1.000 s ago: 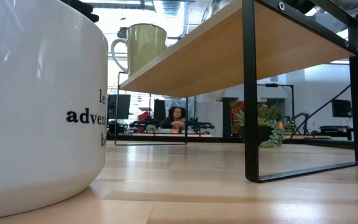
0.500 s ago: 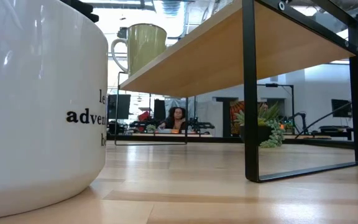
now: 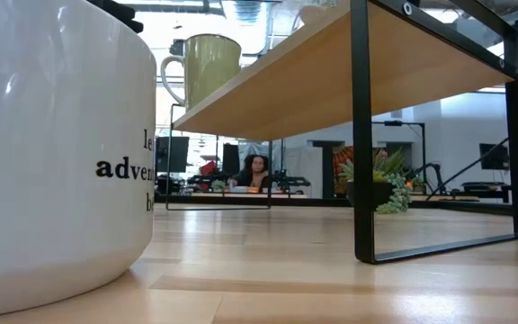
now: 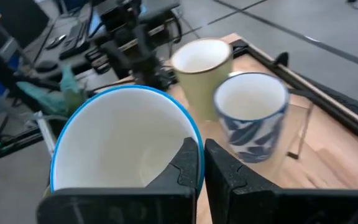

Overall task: Place coffee mugs
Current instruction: Put the light blue patterned mug on the shelf

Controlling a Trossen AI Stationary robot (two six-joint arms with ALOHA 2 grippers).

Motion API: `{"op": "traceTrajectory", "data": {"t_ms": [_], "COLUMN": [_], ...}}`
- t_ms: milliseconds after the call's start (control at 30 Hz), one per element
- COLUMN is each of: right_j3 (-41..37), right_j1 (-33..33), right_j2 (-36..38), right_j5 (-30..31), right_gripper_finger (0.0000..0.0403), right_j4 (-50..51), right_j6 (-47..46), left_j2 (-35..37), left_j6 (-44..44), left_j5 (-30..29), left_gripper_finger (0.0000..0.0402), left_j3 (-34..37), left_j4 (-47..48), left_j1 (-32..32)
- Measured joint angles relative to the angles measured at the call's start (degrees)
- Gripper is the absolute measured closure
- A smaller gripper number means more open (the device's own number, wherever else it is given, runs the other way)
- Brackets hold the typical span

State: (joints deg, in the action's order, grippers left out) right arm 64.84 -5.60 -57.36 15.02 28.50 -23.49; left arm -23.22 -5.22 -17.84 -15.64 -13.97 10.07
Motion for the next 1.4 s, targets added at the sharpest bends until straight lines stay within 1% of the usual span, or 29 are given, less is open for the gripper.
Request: {"op": "traceTrajectory", "data": {"t_ms": [200,367,567,700,833,967,1067,1200,1300,1400], "right_j3": [4.5,8.0,10.3,11.4,13.2,16.7,19.5,21.9,23.4,24.2], "right_j1": [-3.2,-4.0,-4.6,-4.5,-3.6,-2.2,-1.4,-0.9,-0.5,0.1], "right_j2": [-3.8,-7.7,-12.3,-15.6,-18.6,-22.0,-24.7,-27.4,-29.0,-30.2], "right_j5": [0.1,-0.1,-3.8,-4.1,-2.6,1.8,3.8,4.2,4.2,4.7], "right_gripper_finger": [0.0373,0.0373,0.0373,0.0373,0.0373,0.0373,0.0373,0.0373,0.0373,0.0373], "right_j4": [0.3,5.2,7.7,8.0,8.6,16.1,20.2,21.1,24.0,23.8], "right_j6": [0.0,0.0,0.0,0.0,-0.1,-0.4,-0.4,-0.4,-0.4,-0.4], "left_j2": [0.0,0.0,0.0,0.0,0.0,0.0,0.0,0.0,0.0,0.0], "left_j6": [0.1,0.1,0.1,0.1,0.1,0.1,0.1,0.0,0.1,0.1], "left_j5": [-0.2,-0.2,-0.2,-0.4,-0.5,-0.6,-0.6,-0.6,-0.6,-0.6], "left_gripper_finger": [0.0258,0.0258,0.0258,0.0258,0.0258,0.0258,0.0258,0.0258,0.0258,0.0258], "left_j3": [0.0,0.0,0.0,0.0,0.0,0.0,0.0,0.0,0.0,0.0], "left_j4": [0.1,0.4,0.4,0.4,0.4,0.4,0.4,0.4,0.4,0.4], "left_j1": [0.0,0.0,0.0,0.0,0.0,0.0,0.0,0.0,0.0,0.0]}}
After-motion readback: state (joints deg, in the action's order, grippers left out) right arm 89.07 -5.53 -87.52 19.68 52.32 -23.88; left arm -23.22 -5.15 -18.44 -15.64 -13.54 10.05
